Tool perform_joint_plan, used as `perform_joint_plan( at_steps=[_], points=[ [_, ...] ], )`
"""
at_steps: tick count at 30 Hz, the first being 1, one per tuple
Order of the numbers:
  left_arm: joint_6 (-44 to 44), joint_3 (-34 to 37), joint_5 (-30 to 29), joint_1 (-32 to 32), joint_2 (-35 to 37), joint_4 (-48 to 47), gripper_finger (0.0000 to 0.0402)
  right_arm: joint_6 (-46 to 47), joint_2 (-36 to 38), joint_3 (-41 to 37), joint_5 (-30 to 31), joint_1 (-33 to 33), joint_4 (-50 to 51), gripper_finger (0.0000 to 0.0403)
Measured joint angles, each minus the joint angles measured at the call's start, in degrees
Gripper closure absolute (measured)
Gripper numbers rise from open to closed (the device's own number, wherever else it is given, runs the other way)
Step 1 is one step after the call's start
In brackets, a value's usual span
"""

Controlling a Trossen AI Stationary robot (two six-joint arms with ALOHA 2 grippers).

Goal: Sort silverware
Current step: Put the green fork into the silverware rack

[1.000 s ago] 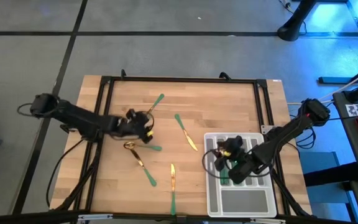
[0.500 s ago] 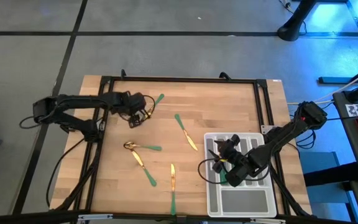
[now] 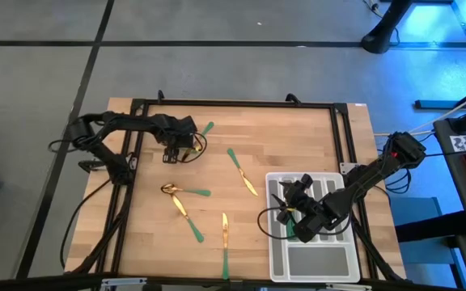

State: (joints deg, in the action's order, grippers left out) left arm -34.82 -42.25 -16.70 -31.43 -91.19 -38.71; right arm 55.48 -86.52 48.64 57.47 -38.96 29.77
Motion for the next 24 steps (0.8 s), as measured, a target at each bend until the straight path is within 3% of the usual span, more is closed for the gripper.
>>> perform_joint_plan(
  at_steps=[4,11,18,24],
  points=[
    [-1.67,-0.22,1.07,-0.28,-1.45,-0.46,0.0261,0.0,0.0,0.0,0.02,0.0,0.11,0.0168],
    [-4.14,-0.19,6.22,-0.93,-1.52,-1.21,0.0385,-0.04,0.0,0.0,0.28,-0.04,-3.35,0.0168],
    [4.14,-3.9,3.68,2.9,-1.95,-8.53,0.0398,-1.98,0.02,0.02,-6.42,-3.21,-9.97,0.0168],
    [10.75,-12.63,-0.38,9.86,1.8,-21.42,0.04,-1.8,0.03,0.04,-1.57,-9.2,-14.57,0.0168]
  ],
)
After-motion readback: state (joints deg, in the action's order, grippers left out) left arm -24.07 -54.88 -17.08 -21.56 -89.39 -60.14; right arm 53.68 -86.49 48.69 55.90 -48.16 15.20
